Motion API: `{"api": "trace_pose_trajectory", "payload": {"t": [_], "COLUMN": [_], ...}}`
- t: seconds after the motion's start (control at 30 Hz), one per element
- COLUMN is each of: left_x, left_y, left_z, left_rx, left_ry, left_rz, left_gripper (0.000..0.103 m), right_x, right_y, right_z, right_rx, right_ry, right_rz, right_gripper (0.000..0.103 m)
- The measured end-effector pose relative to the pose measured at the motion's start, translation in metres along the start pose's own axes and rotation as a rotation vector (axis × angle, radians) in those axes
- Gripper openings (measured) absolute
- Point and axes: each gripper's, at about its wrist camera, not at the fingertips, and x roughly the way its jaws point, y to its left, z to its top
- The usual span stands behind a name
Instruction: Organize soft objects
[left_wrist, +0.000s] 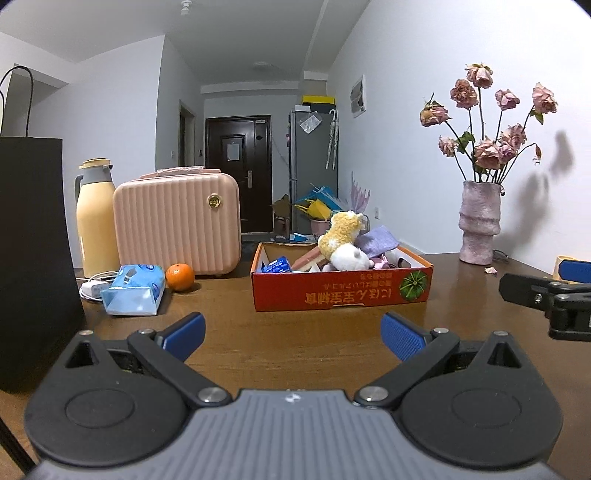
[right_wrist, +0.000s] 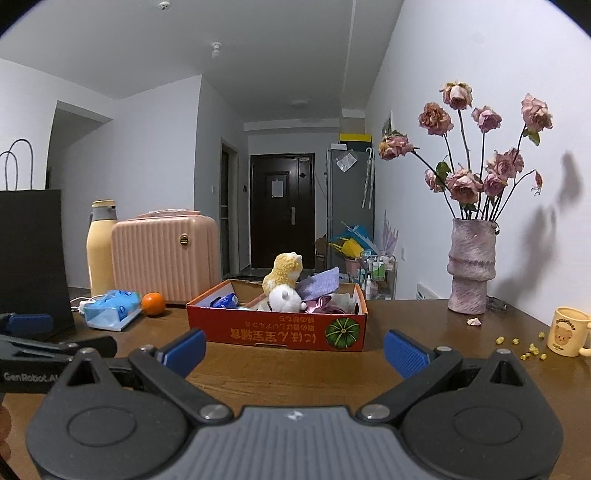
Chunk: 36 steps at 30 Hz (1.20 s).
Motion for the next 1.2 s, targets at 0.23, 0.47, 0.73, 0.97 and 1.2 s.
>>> {"api": "trace_pose_trajectory", "payload": {"t": [0.23, 0.47, 0.73, 0.97, 1.2], "left_x": [-0.015, -0.02, -0.021, -0.022, -0.023], "left_y": [-0.002, -0.003, -0.004, -0.003, -0.004], "left_z": [-0.001, -0.001, 0.0, -0.001, -0.001], "left_rx": [0.006, 0.011, 0.012, 0.015, 0.017], "left_ry": [-0.022, -0.033, -0.033, -0.036, -0.038], "left_rz": [-0.006, -0.007, -0.007, -0.006, -0.005], "left_gripper": [0.103, 0.103, 0.103, 0.103, 0.103], "right_x": [-0.016, -0.02, -0.02, -0.022, -0.024], "right_y": [0.004, 0.007, 0.007, 0.008, 0.01], "right_z": [-0.001, -0.002, -0.002, -0.003, -0.003], "right_rx": [-0.005, -0.009, -0.009, -0.011, -0.014], "right_ry": [-0.01, -0.012, -0.012, -0.015, -0.021], "right_rz": [0.014, 0.022, 0.022, 0.023, 0.024], "right_gripper": [0.103, 0.103, 0.103, 0.103, 0.103]}}
